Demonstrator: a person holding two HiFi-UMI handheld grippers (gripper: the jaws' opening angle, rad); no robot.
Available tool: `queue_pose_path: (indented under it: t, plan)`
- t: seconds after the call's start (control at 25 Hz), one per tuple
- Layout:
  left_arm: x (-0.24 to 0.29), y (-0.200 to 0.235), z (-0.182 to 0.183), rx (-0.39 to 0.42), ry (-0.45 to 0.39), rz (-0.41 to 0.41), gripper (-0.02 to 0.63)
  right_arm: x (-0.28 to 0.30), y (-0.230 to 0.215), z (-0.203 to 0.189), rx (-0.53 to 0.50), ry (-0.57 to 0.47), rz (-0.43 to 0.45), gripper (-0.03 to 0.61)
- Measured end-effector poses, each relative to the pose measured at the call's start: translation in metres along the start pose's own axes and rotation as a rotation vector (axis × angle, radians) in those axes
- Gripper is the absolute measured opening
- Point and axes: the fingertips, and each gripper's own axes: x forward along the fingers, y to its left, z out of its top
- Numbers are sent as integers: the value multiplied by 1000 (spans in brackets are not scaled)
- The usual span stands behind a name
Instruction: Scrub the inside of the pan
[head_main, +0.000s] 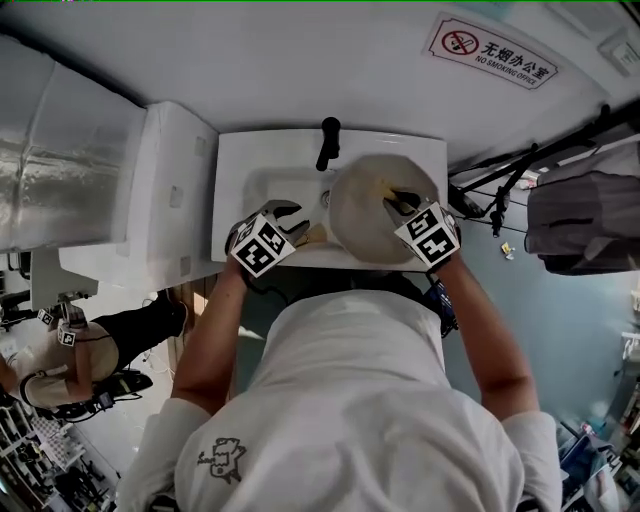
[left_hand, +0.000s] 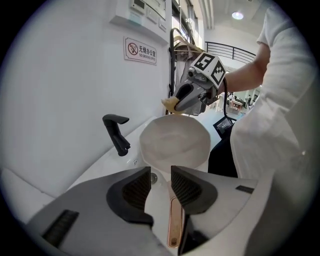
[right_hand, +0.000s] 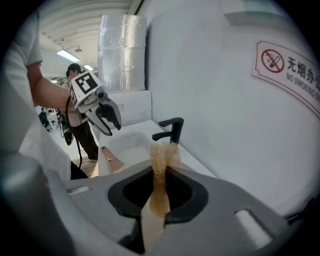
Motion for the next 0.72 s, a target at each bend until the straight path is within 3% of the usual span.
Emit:
queue_pose_path:
  t: [0.2, 0.48, 0.72]
  plan:
    - [-19, -23, 27, -57, -120, 51, 79, -49, -6, 0, 58, -133, 5, 57]
    - [-43, -69, 86, -80, -273, 218, 10, -114, -7, -33, -12, -191, 0, 57]
    - [-53, -140, 120, -225, -387, 221, 2, -181, -1, -72, 11, -299, 54, 57]
